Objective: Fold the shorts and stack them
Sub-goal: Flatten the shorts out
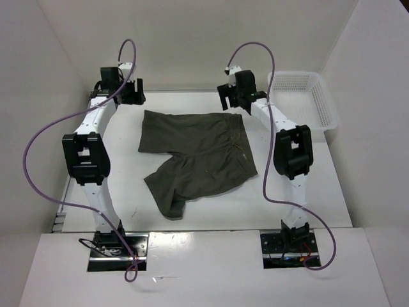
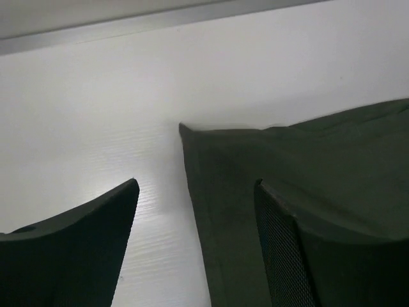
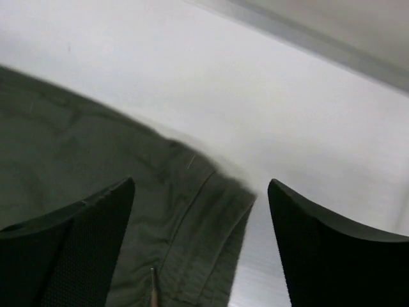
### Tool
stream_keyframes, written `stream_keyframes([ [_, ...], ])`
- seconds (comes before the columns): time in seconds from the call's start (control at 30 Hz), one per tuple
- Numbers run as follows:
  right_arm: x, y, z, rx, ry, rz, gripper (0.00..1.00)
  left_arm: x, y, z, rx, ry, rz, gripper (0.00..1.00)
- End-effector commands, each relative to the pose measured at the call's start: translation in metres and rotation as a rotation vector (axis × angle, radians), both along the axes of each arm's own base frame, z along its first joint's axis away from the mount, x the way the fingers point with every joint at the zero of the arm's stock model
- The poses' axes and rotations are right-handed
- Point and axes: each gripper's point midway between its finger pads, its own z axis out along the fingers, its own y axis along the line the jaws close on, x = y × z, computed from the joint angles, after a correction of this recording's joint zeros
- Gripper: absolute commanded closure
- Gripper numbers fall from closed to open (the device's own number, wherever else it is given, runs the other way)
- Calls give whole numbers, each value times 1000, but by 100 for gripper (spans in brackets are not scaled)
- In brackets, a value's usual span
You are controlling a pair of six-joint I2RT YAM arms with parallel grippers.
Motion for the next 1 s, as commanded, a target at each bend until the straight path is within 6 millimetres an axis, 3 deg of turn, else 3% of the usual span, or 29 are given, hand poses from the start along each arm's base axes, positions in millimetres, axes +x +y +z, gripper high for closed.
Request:
stream_keyframes([
  [0.0, 16, -18, 98, 23, -210, -95, 9, -12, -9, 70, -19, -110, -44, 19],
  [0.03, 7, -19, 106, 13, -214, -71, 5, -28, -10, 66, -23, -64, -43, 19],
  [0.07, -14, -23, 117, 15, -206, -63, 3, -50, -12, 87, -21, -82, -44, 19],
  [0.1, -29, -22, 118, 13, -192, -23, 3, -76, -23, 76, -41, -8, -72, 19],
  [0.13, -45, -22, 118, 7, -174, 11, 3, -113, -28, 61, -57, 61, -84, 21],
  [0.17, -82, -30, 108, -30, -121, 63, 3, -138, -38, 46, -72, 127, -108, 23],
  [0.23, -126, -30, 87, -27, -33, 141, 3, -196, -61, 15, -68, 267, -154, 24],
  [0.27, -163, -38, 62, -33, 48, 158, 5, -231, -67, -33, -60, 401, -165, 24],
  [0.33, -192, -43, 39, -8, 118, 163, 8, -261, -77, -66, -45, 496, -198, 24],
  [0.37, -214, -49, 19, 0, 179, 162, 9, -273, -79, -88, -43, 545, -205, 24],
  [0.43, -236, -48, -4, 23, 247, 178, 9, -273, -82, -99, -40, 554, -214, 24],
  [0.53, -252, -51, -25, 20, 295, 183, 9, -258, -79, -104, -19, 507, -198, 22],
  [0.83, -264, -69, -65, -84, 339, 212, 11, -267, -81, -140, -15, 570, -207, 21],
  [0.97, -275, -67, -84, -115, 393, 312, 14, -260, -80, -149, -6, 579, -200, 33],
])
